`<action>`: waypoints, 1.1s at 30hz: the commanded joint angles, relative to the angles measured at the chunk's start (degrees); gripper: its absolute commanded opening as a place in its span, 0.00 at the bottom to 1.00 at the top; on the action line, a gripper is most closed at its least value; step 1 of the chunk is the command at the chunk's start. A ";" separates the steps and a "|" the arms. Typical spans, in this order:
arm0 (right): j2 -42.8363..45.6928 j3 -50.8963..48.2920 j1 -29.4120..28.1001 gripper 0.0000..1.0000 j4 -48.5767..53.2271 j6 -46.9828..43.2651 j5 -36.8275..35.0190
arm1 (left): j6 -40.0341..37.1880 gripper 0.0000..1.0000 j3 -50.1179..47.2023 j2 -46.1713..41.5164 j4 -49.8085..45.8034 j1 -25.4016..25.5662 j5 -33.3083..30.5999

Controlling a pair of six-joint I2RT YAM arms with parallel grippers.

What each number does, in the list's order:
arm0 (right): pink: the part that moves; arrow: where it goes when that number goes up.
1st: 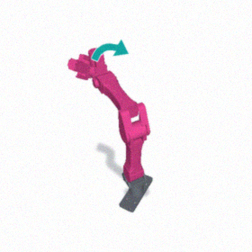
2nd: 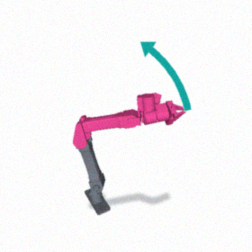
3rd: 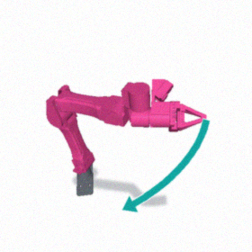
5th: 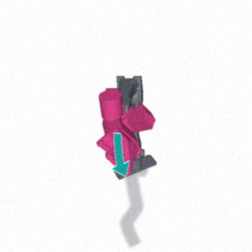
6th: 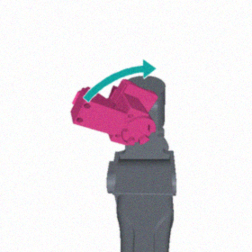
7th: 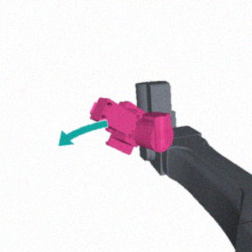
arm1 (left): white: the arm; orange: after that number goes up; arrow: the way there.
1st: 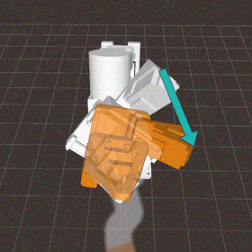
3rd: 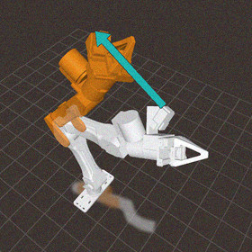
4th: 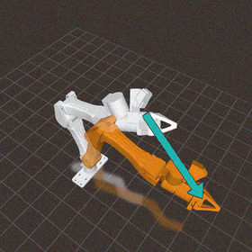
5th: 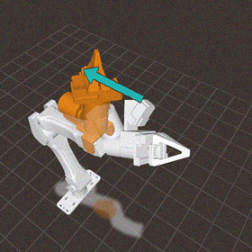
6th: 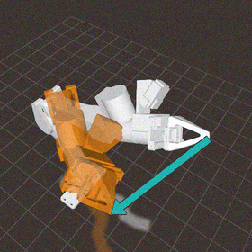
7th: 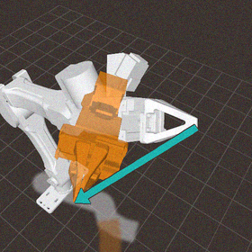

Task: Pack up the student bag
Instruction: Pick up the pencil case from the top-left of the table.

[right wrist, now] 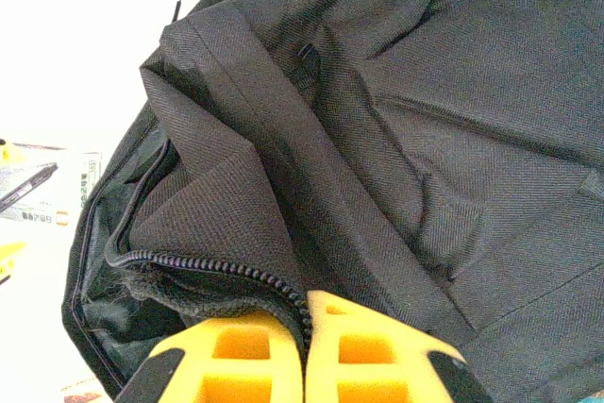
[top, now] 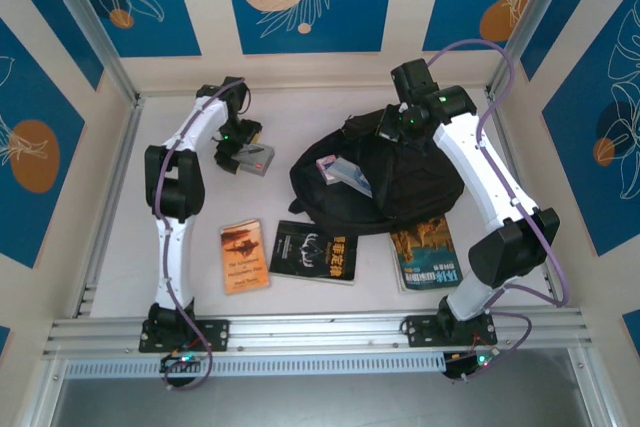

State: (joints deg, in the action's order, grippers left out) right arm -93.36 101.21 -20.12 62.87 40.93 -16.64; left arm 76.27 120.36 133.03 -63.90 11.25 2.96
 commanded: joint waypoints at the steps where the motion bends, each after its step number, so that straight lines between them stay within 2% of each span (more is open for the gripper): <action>1: 2.72 -1.29 0.69 0.00 -0.02 0.56 0.02 | 7.45 1.00 -0.13 1.21 0.67 -0.68 2.78; 16: 4.50 -4.06 2.17 0.00 -0.86 0.48 0.67 | 7.99 1.00 1.29 5.75 -0.62 -0.65 4.08; 26: 5.24 -3.87 2.00 0.00 -1.09 -0.55 1.03 | 6.56 0.84 0.93 3.21 0.09 -0.69 3.72; 33: 5.95 -1.13 0.33 0.00 -0.23 -3.78 0.47 | 2.14 0.81 0.31 -2.94 -0.88 -0.28 4.58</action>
State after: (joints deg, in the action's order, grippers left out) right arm -89.89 97.49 -19.18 60.93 39.22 -15.88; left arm 76.95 120.46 136.42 -61.78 11.25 5.04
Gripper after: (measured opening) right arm 0.058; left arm 0.811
